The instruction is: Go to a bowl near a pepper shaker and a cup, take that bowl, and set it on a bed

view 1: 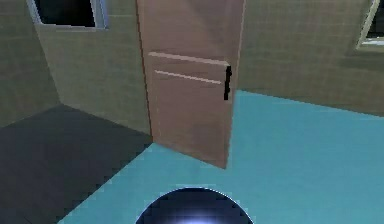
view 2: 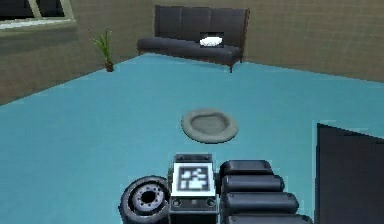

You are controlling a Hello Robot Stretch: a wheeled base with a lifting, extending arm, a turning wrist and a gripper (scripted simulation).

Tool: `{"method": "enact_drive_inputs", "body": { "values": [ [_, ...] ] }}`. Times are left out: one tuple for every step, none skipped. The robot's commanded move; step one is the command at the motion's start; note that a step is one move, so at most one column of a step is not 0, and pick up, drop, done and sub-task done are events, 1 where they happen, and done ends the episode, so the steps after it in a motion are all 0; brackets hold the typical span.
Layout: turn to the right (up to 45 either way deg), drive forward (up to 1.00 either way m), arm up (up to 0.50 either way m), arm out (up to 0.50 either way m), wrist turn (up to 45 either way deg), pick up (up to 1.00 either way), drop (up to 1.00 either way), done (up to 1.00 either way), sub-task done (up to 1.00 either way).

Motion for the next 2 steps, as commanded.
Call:
{"method": "enact_drive_inputs", "body": {
  "values": [
    [-6.0,0.0,0.0,0.0,0.0,0.0,0.0,0.0,0.0],
    [0.0,0.4,0.0,0.0,0.0,0.0,0.0,0.0,0.0]
  ]
}}
